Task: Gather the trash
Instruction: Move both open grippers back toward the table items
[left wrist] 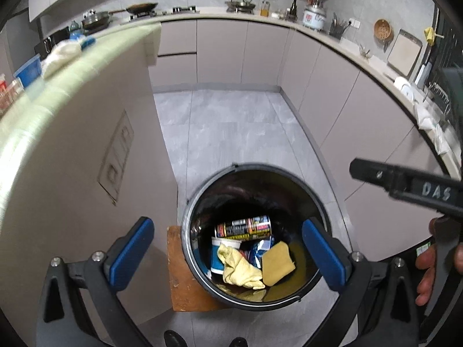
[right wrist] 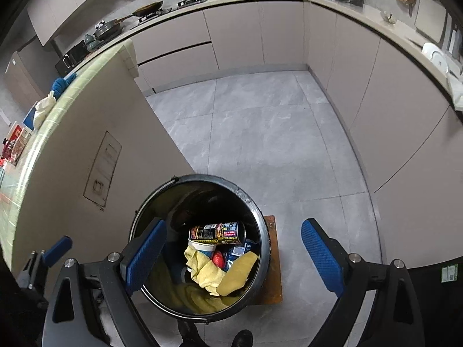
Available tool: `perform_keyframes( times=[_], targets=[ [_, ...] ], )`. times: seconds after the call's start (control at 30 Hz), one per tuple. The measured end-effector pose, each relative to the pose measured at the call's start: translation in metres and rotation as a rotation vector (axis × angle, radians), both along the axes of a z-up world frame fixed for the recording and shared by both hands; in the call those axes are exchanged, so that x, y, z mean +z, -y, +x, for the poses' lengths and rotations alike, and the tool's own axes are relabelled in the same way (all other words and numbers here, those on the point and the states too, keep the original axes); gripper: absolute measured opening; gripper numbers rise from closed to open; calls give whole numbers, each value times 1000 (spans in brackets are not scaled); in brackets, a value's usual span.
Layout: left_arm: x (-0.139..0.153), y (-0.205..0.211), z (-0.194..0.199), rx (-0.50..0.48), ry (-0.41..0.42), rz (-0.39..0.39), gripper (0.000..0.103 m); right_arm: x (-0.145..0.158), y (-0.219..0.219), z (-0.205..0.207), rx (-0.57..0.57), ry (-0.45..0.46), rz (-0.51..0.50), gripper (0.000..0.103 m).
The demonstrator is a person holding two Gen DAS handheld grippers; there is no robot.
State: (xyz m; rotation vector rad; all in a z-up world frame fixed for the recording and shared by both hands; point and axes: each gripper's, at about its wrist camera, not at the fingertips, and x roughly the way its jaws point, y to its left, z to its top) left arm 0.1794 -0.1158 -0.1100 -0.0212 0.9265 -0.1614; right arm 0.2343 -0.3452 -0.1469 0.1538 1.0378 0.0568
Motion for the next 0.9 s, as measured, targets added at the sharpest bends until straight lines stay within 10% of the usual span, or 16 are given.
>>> perform_keyframes(
  times=[0.33, 0.9],
  targets=[
    [74, -41, -20, 56, 118, 5, 103, 71, -32, -10, 58, 112, 22, 99],
    [115, -191, -65, 368, 212, 26, 103, 138, -184, -19, 357, 234, 41, 99]
  ],
)
